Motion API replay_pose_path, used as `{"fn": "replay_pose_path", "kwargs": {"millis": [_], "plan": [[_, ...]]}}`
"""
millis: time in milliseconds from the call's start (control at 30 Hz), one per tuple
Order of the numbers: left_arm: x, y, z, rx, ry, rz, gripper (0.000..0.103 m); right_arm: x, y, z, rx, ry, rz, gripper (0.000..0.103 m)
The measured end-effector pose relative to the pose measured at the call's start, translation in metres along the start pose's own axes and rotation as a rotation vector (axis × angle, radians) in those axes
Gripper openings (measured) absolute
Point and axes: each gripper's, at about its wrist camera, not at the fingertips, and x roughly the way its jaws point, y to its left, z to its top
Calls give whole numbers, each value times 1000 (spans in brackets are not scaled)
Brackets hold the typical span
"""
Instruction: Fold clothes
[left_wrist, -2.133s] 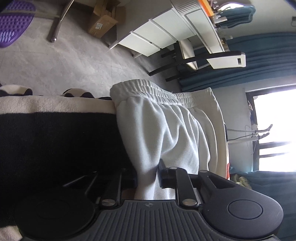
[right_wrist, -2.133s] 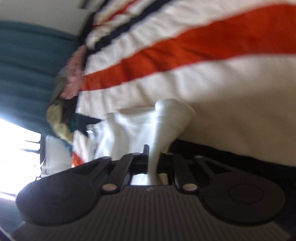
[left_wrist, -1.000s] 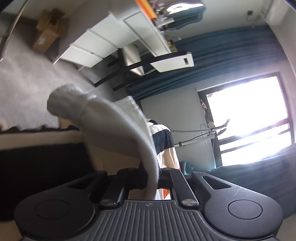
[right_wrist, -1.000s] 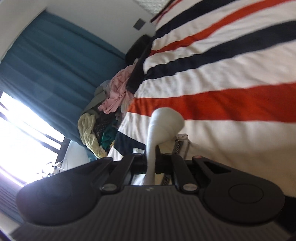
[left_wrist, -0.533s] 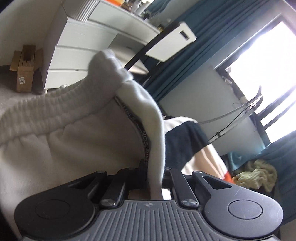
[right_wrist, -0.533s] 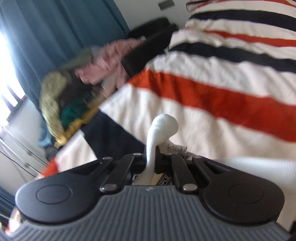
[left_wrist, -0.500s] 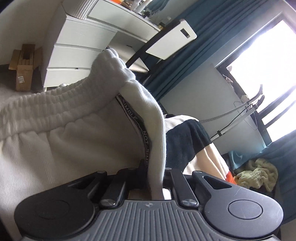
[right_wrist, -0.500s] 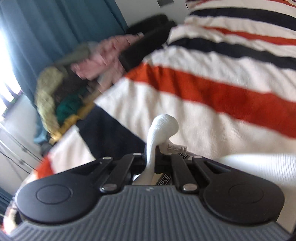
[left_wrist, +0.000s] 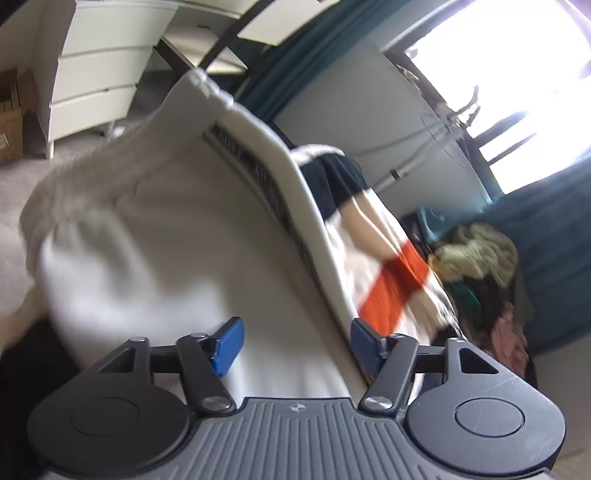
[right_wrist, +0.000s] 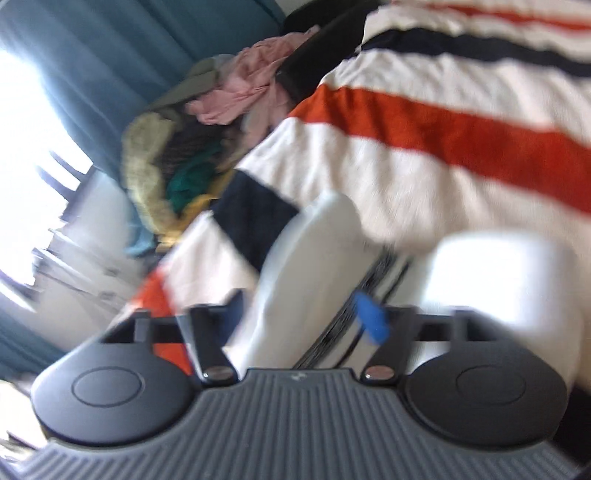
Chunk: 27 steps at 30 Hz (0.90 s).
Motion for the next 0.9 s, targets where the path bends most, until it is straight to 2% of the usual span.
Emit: {"fn": "replay_pose_path", "kwargs": {"millis": [33,200,267,333,400,467,567,633,800,867,900], "plan": [[-8,5,-11,-18,8,-17,78,-14,-4,-6,20,6,23,75],[-37,35,-64,-136,19,-53,79,-75,-35,-37,144,82,130,76],[-42,48,-86,-155,3,-35,79,-93,-51,-49,189,102,152,75],[-45,63,-107,-206,-16,-31,79,-93,-62,-56,201,132,158,74],[-45,79,-124,-255,-22,-37,76,-89,-71,-62,211,163,157,65],[-42,86,-127,-260,-42,-48,74,-84,-81,-68,220,195,157,64],[-34,89,-122,-227,-122,-73,73,-78,-95,-76,235,242,156,62],[-29,93,-119,-245,-171,-103,71,-72,-102,-81,245,264,159,51],[-7,100,-93,-282,-240,-120,62,-44,-100,-80,257,222,202,50],[3,101,-84,-275,-262,-90,51,-37,-98,-75,260,192,214,49],[7,102,-79,-275,-273,-87,49,-33,-100,-72,270,172,216,49]]}}
